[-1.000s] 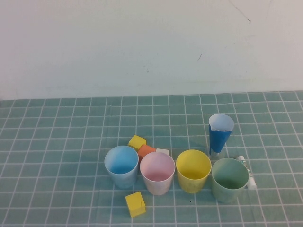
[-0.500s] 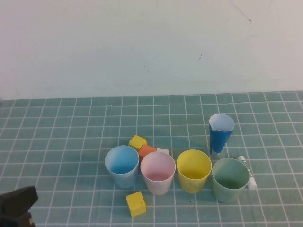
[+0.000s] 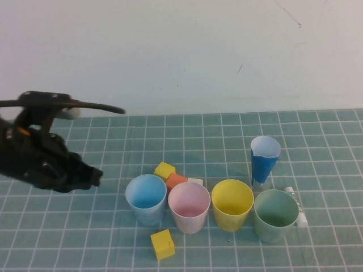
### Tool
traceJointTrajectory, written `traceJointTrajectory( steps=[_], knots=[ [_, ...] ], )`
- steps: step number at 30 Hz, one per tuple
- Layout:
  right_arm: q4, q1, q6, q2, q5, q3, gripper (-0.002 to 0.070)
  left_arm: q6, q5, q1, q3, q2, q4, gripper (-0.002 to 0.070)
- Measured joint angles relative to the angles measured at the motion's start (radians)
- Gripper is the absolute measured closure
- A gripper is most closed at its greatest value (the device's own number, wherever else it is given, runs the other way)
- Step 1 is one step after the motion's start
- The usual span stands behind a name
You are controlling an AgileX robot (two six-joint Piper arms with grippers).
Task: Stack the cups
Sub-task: Pick up the blue cup, then place the blue cup on the pink cup
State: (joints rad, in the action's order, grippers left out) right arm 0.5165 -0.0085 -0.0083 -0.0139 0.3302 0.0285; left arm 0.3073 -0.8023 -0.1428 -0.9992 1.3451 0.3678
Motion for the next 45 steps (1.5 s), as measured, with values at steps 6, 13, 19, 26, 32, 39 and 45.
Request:
traceJointTrajectory(
  steps=[6, 13, 19, 26, 32, 39, 45],
  knots=[
    [0.0, 0.0, -0.008, 0.0, 0.0, 0.0, 0.0678, -0.106, -0.032, -0.146, -0.17, 0.222, -0.142, 0.0665],
    [0.0, 0.0, -0.01, 0.0, 0.002, 0.0, 0.0679, -0.159, -0.06, -0.167, -0.302, 0.41, -0.155, 0.0356],
    [0.0, 0.0, -0.01, 0.0, 0.002, 0.0, 0.0678, -0.183, 0.006, -0.169, -0.33, 0.547, -0.163, 0.0183],
    [0.0, 0.0, -0.014, 0.0, 0.002, 0.0, 0.0679, -0.184, 0.078, -0.169, -0.336, 0.669, -0.153, 0.0347],
    [0.0, 0.0, -0.014, 0.0, 0.005, 0.0, 0.0679, -0.176, 0.096, -0.169, -0.341, 0.682, -0.153, 0.0638],
    [0.0, 0.0, -0.014, 0.0, 0.008, 0.0, 0.0679, -0.176, 0.001, -0.174, -0.372, 0.538, -0.158, 0.0662],
    [0.0, 0.0, -0.022, 0.0, 0.008, 0.0, 0.0678, -0.176, -0.074, -0.244, -0.379, 0.382, -0.188, 0.0662]
  ],
)
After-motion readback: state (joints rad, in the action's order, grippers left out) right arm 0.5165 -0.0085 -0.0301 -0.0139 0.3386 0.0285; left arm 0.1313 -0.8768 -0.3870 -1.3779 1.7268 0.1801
